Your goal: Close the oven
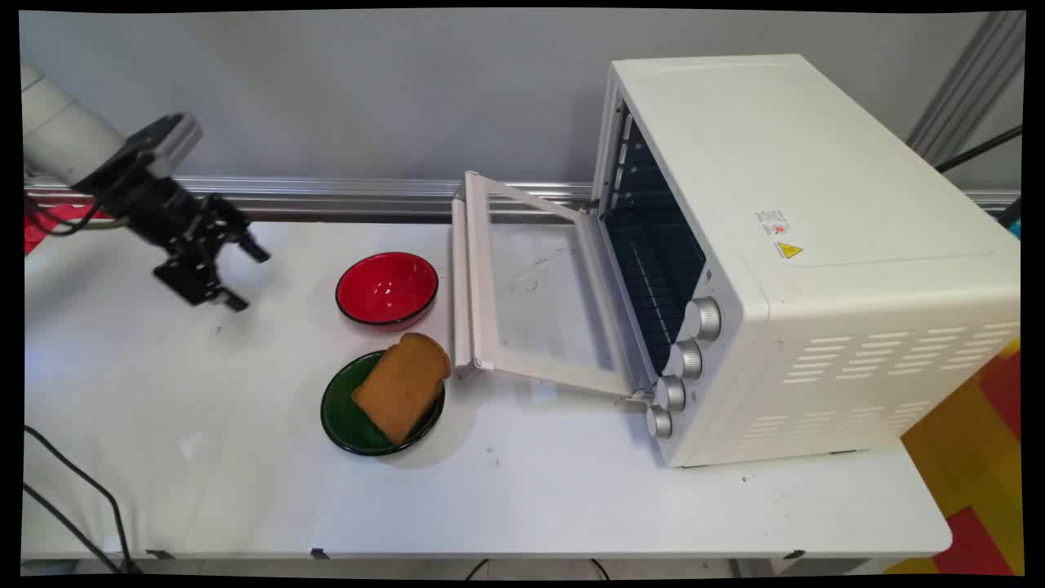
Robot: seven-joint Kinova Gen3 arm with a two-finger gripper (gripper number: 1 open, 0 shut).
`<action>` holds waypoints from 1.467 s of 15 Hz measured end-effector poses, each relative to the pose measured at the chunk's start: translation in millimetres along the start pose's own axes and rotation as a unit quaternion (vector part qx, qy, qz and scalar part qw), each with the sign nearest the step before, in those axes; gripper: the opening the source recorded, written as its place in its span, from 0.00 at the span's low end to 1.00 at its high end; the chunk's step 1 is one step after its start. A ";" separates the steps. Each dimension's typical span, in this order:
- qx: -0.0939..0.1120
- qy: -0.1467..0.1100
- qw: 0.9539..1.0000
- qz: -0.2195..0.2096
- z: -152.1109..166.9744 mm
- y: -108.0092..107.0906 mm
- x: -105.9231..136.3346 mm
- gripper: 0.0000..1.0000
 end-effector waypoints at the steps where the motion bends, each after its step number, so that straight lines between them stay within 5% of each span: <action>1: 0.002 0.021 1.000 -0.003 -0.2 -2.4 8.9 1.00; 6: 0.007 0.106 0.994 -0.016 -0.7 -14.9 40.4 1.00; 12: 0.007 0.155 0.988 -0.018 4.2 -25.5 56.3 1.00; 13: 0.007 0.158 0.987 -0.018 5.1 -26.5 57.3 0.00; 22: -0.006 0.164 0.986 -0.018 21.0 -33.4 63.3 0.00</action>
